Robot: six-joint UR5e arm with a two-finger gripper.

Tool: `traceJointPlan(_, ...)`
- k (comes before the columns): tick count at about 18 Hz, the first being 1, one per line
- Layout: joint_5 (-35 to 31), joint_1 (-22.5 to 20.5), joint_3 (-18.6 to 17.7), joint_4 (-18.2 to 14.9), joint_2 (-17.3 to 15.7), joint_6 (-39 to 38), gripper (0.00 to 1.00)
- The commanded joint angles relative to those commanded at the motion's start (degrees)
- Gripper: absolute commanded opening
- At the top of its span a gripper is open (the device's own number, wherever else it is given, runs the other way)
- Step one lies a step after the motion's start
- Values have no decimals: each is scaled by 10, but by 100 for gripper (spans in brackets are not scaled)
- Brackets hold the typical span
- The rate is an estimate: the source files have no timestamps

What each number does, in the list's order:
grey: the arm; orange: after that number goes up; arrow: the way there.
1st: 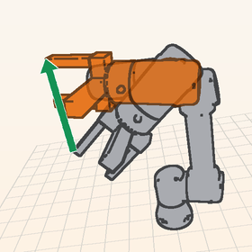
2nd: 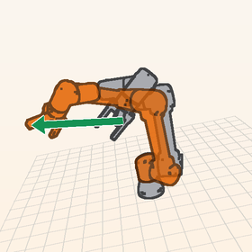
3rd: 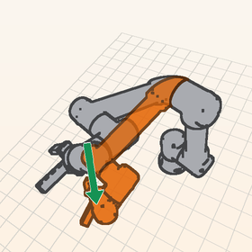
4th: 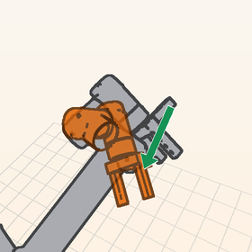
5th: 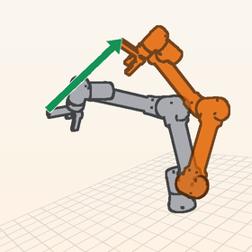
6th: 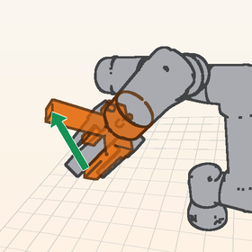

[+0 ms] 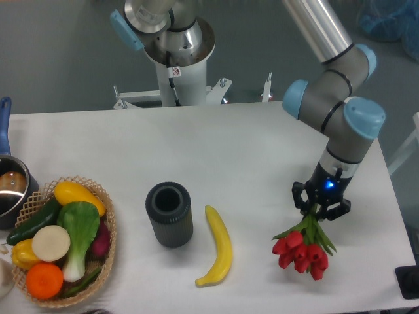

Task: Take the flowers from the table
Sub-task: 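Lift the gripped tulip bouquet up off the table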

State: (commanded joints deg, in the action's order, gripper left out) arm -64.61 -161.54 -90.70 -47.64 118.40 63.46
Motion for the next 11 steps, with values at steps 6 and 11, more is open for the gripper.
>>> traceJointPlan(6, 115, -49, 0, 0, -37, -21, 28)
traceJointPlan(11, 223, -98, -6, 0, -61, -21, 28)
